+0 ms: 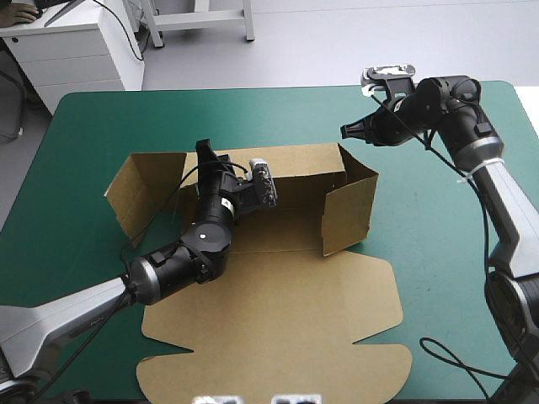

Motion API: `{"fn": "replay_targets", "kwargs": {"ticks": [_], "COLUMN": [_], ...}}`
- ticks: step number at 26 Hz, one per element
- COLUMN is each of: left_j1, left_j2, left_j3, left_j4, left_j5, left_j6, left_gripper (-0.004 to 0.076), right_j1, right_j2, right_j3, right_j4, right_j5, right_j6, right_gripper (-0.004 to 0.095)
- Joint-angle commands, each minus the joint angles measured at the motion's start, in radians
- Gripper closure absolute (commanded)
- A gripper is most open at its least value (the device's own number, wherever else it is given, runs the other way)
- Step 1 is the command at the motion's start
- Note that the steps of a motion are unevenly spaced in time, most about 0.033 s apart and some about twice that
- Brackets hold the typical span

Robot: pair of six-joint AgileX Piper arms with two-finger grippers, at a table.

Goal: Fold the box

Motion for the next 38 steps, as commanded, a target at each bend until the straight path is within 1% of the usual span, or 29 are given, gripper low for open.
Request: {"fn": "replay_targets", "kwargs": {"ticks": [1,7,11,15,19,22,24,28,29,30,31,32,33,34,35,38], "left_j1": [0.001,0.001,0.001,0.001,0.001,0.001,0.001,0.001,0.001,0.001,0.001,0.001,0.001,0.001,0.001,0.001], "left_j2": [-0.028,-0.026,-0.026,-0.026,-0.026,-0.026,-0.026,-0.026,-0.026,-0.026,-0.026,-0.026,-0.026,-0.026,-0.026,-0.026], "left_j3": [-0.025,-0.025,-0.025,-0.025,-0.025,-0.025,-0.025,-0.025,-0.025,-0.025,-0.025,-0.025,-0.025,-0.025,-0.025,-0.025], "left_j4": [0.019,0.021,0.022,0.024,0.026,0.026,0.026,0.026,0.026,0.026,0.026,0.026,0.026,0.026,0.026,0.026], "left_j5": [0.038,0.034,0.036,0.038,0.042,0.04,0.032,0.034,0.034,0.034,0.034,0.032,0.032,0.032,0.032,0.032], "left_j6": [-0.034,-0.034,-0.03,-0.03,-0.03,-0.03,-0.03,-0.035,-0.027,-0.027,-0.027,-0.027,-0.027,-0.027,-0.027,-0.027], "left_gripper": [0.0708,0.0708,0.0708,0.0708,0.0708,0.0708,0.0708,0.0708,0.0708,0.0708,0.0708,0.0708,0.0708,0.0708,0.0708,0.0708], "right_j1": [-0.014,-0.012,-0.012,-0.012,-0.012,-0.012,-0.012,-0.012,-0.012,-0.012,-0.012,-0.012,-0.012,-0.012,-0.012,-0.012], "right_j2": [-0.038,-0.041,-0.073,-0.114,-0.2,-0.275,-0.313,-0.379,-0.408,-0.423,-0.45,-0.464,-0.488,-0.498,-0.511,-0.52], "right_j3": [-0.035,-0.024,0.032,0.12,0.269,0.38,0.451,0.594,0.658,0.688,0.736,0.763,0.803,0.822,0.851,0.865], "right_j4": [0.073,0.107,0.176,0.183,0.186,0.226,0.266,0.345,0.385,0.412,0.457,0.484,0.534,0.562,0.61,0.644], "right_j5": [0.009,0.089,0.062,0.026,-0.078,-0.147,-0.199,-0.357,-0.411,-0.434,-0.47,-0.489,-0.514,-0.518,-0.518,-0.492], "right_j6": [-0.046,-0.084,-0.126,-0.144,-0.186,-0.252,-0.335,-0.471,-0.527,-0.565,-0.645,-0.689,-0.773,-0.817,-0.89,-0.939], "right_gripper": [0.0927,0.0927,0.0926,0.0926,0.0926,0.0926,0.0926,0.0927,0.0927,0.0927,0.0923,0.0916,0.0881,0.0844,0.0758,0.0533]}}
